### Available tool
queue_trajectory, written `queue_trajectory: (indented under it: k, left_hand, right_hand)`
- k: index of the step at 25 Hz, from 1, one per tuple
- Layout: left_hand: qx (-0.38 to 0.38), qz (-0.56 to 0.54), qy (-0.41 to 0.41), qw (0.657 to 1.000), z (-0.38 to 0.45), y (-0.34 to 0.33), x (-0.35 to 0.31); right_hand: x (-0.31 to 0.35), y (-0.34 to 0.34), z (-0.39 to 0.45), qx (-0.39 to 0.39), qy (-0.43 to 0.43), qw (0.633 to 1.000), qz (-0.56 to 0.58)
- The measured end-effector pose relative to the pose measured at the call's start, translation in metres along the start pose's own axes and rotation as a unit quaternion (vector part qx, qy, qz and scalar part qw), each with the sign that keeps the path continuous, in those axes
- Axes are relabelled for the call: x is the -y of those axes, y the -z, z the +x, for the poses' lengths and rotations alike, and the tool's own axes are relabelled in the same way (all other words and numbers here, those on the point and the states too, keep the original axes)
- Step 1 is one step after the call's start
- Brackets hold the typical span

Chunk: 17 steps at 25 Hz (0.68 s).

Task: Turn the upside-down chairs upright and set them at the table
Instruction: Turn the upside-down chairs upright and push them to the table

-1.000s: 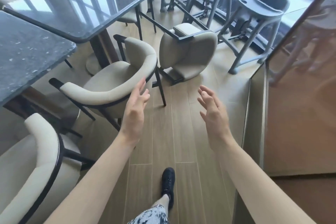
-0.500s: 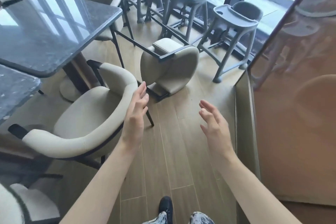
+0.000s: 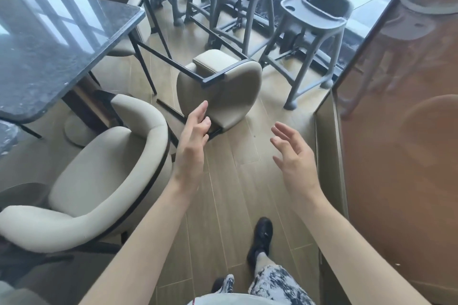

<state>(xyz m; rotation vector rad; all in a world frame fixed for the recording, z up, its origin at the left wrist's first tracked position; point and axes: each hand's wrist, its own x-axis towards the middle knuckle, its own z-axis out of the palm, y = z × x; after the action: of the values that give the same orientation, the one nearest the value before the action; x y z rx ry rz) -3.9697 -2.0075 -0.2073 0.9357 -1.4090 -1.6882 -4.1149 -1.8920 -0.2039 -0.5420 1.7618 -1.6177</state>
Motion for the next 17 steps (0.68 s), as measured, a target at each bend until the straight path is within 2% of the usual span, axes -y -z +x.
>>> queue_trajectory:
  k: [5,17]
  left_hand:
    - [-0.016,-0.013,0.007,1.000,0.060,-0.059,0.005]
    - [0.002,-0.012,-0.002,1.000,0.191,-0.200,0.013]
  right_hand:
    - [0.012,0.038,0.075,0.004,-0.007,1.000,-0.002]
    - [0.046,0.135,0.232,0.012,-0.037,0.999,-0.020]
